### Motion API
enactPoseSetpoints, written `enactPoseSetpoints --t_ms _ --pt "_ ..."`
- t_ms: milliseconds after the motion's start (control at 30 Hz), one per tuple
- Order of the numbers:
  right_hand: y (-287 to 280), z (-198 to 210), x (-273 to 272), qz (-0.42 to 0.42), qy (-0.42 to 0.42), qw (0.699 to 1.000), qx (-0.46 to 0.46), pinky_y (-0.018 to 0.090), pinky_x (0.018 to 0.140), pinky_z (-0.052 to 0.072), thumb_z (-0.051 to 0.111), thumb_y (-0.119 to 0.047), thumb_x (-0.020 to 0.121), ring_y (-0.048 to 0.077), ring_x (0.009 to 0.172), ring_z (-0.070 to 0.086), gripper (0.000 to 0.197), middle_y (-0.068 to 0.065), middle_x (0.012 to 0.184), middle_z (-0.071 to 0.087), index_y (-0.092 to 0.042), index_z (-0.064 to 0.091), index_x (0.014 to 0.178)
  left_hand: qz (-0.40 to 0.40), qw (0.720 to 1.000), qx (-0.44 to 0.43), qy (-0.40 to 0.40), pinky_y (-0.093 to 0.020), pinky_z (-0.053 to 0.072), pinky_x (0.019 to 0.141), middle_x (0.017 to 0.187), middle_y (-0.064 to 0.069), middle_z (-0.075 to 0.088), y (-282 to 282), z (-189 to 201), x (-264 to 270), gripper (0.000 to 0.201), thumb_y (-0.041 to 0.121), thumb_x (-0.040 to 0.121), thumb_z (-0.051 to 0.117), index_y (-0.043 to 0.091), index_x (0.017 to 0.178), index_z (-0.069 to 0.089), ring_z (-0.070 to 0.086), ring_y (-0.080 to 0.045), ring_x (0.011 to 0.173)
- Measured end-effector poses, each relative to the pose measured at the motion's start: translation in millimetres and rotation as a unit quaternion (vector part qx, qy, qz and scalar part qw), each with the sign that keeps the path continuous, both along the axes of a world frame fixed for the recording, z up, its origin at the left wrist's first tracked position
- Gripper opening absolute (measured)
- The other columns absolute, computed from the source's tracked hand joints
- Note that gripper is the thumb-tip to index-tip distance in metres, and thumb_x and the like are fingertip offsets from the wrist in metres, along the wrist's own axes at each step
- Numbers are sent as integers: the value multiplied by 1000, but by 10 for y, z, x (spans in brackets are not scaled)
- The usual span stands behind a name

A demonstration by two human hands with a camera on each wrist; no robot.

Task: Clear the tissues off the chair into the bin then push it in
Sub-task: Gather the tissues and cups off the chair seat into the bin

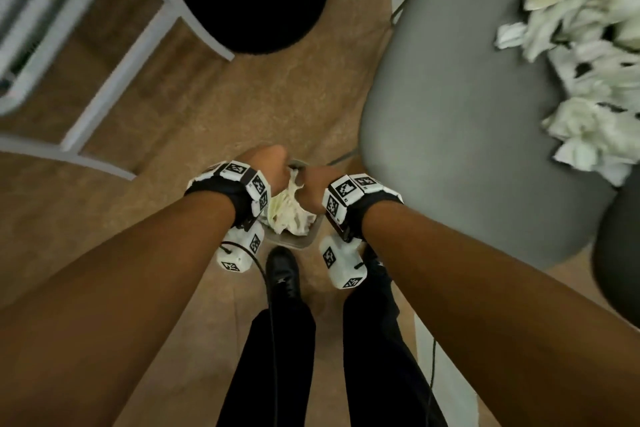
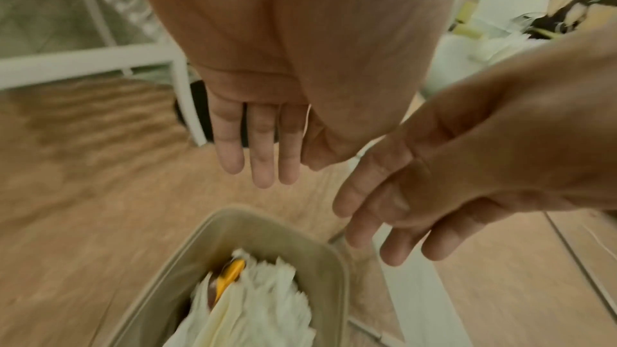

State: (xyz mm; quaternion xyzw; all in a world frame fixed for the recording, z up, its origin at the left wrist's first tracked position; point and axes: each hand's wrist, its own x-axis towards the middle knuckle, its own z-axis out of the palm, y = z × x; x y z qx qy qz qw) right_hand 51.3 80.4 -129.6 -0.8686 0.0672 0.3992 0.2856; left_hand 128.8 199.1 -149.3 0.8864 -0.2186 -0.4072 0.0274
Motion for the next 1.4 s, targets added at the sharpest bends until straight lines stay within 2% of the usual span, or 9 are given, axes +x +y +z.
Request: enactPoseSetpoints --t_ms 200,400,567,633,767,967,1167,1300,1400 --pt "-971 860 -86 -133 -95 987 2 35 91 51 52 -25 94 33 109 64 29 15 118 68 -13 66 116 -57 993 -72 -81 -41 46 92 117 -24 66 -1133 892 124 29 11 92 54 1 116 66 62 -40 109" --pt "-2359 952 -511 -334 -126 928 -105 34 96 50 55 -25 90 32 115 60 31 11 124 64 -16 65 118 -141 979 -119 -92 -39 49 95 114 -17 70 -2371 1241 -180 37 22 84 50 17 117 66 63 -37 108" --pt "-3283 679 -1127 -454 -64 855 -243 48 107 36 68 -41 79 35 135 32 69 12 148 31 -17 40 137 -225 966 -117 -52 -38 49 92 119 -7 67 -3087 1100 -592 40 27 86 52 23 125 59 62 -32 108" --pt "-3468 544 -1278 -456 -22 860 -229 51 109 34 73 -47 74 37 140 25 87 11 154 21 -21 29 145 -249 960 -124 -42 -37 50 92 120 -3 66 -3284 1016 -690 46 30 85 56 20 130 54 60 -29 111" --pt "-3486 257 -1393 -439 -11 878 -189 54 105 37 67 -37 76 42 134 30 85 11 149 23 -31 22 148 -280 946 -149 -64 -42 51 92 123 -8 63 -3632 874 -735 52 36 84 58 18 132 52 60 -31 111" --pt "-3404 198 -1258 -323 -54 933 -148 49 105 41 57 -17 87 41 129 34 43 13 139 41 -18 53 130 -324 925 -158 -120 -46 45 98 137 -13 47 -4128 768 -698 69 34 77 65 16 140 42 48 -36 123" --pt "-3379 217 -1147 -198 -93 967 -132 39 114 32 52 -16 94 33 132 44 37 12 137 55 -11 58 130 -417 893 -125 -116 -51 42 102 152 -7 31 -4488 696 -742 72 31 82 67 31 146 36 39 -34 131" --pt "-3434 237 -1160 -193 -72 974 -97 34 87 51 61 -24 86 32 105 63 27 9 112 67 -18 67 111 -442 891 -64 -80 -49 46 97 147 -1 40 -4409 582 -598 40 29 84 69 28 124 63 42 -31 126" --pt "-3465 236 -1139 -199 -48 976 -72 25 62 48 62 -29 80 27 81 65 20 0 88 65 -27 60 100 -420 897 -118 -72 -46 48 84 122 -5 54 -4132 507 -467 10 14 85 65 14 94 68 49 -33 108"
